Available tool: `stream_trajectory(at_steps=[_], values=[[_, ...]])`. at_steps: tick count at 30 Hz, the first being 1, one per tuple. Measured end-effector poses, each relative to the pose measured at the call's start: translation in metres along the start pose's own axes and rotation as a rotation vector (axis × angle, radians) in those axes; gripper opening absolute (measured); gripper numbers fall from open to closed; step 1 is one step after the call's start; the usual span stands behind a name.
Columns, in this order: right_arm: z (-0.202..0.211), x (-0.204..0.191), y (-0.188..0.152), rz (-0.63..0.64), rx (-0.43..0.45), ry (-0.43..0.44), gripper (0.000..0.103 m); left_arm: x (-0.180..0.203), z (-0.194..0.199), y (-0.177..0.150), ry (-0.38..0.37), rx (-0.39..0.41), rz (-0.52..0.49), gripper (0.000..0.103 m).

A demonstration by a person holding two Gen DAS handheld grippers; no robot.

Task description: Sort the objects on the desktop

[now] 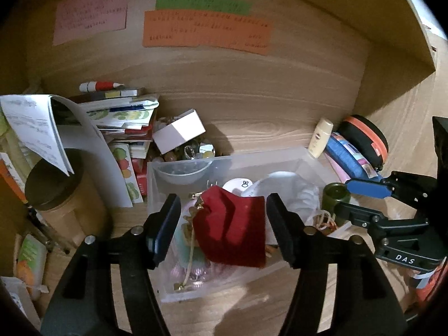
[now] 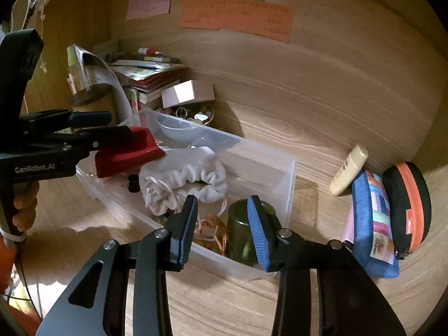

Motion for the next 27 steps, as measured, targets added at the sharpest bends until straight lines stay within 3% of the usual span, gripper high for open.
stream_trajectory(at_steps=[6, 8, 10, 19, 27], values=[[0.016, -0.002, -0.004, -0.01, 0.022, -0.033, 0.06, 0.001, 0.015, -0.004, 0.003, 0.025, 0.008, 0.082], [0.022, -0.002, -0.005, -0.017, 0.025, -0.051, 0.076, -0.001, 0.022, -0.004, 0.002, 0.029, 0.022, 0.092], [0.029, 0.0, -0.006, -0.029, 0.038, -0.064, 0.081, -0.003, 0.026, -0.005, 0.01, 0.035, 0.038, 0.095], [0.05, 0.0, -0.014, -0.08, 0.064, -0.05, 0.089, -0.004, 0.04, -0.019, 0.046, 0.034, 0.071, 0.097], [0.062, -0.01, -0.022, -0.108, 0.117, -0.05, 0.095, -0.001, 0.057, -0.031, 0.111, 0.11, 0.079, 0.098]])
Point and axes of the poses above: each gripper's, at about its wrist camera, not at the fingertips, and z roughly against the way its jaws point, x to its right, y to its top, the point moved 6 cm from there along -z, roughly the way its jaws point, and after that the axes turned 15 degrees about z, right-handed, at the moved point
